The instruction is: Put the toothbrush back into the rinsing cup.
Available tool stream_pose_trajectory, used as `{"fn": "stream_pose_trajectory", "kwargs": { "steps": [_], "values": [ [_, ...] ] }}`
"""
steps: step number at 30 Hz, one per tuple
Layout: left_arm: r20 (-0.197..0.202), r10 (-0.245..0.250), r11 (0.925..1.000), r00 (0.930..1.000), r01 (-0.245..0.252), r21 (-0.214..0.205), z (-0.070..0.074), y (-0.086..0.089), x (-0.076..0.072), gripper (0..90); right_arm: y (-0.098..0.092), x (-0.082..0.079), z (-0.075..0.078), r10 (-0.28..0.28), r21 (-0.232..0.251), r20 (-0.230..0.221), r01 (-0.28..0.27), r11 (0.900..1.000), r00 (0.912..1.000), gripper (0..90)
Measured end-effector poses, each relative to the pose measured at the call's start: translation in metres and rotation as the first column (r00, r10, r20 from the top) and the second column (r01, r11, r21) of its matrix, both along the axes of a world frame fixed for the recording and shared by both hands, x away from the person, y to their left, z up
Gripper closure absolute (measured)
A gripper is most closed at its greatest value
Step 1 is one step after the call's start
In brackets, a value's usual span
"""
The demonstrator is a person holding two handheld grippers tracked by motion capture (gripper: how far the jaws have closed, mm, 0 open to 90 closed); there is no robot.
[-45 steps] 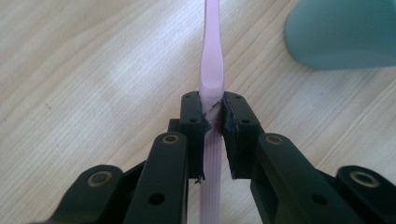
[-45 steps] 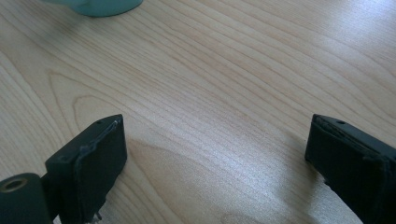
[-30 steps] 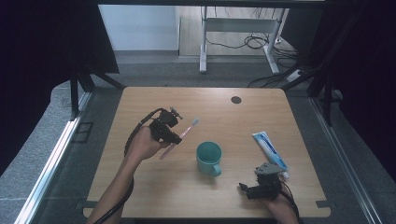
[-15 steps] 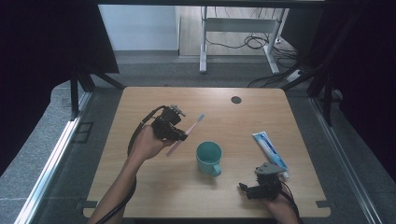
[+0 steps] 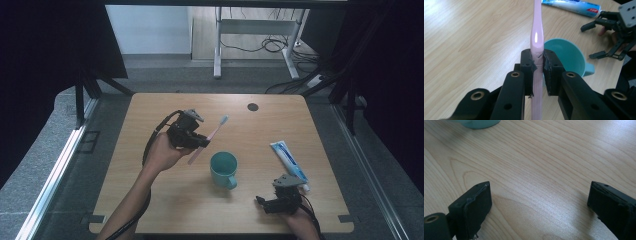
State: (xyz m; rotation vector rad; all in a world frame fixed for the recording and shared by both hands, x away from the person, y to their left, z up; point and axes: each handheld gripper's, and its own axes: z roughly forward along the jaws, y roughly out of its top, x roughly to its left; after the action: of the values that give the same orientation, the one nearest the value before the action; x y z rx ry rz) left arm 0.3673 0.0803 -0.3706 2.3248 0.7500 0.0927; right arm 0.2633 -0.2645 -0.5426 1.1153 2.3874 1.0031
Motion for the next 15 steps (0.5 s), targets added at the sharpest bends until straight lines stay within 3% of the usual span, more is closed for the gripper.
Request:
{"fn": "stream_pose_trajectory", "kwargs": {
  "steps": [15],
  "values": [
    [0.052, -0.018, 0.9968, 0.9985, 0.022, -0.076, 0.006, -0.017, -0.002, 79.4, 0.0, 0.0, 0.0, 0.0, -0.001, 0.001, 0.0, 1.0, 1.0, 5.1]
  ]
}}
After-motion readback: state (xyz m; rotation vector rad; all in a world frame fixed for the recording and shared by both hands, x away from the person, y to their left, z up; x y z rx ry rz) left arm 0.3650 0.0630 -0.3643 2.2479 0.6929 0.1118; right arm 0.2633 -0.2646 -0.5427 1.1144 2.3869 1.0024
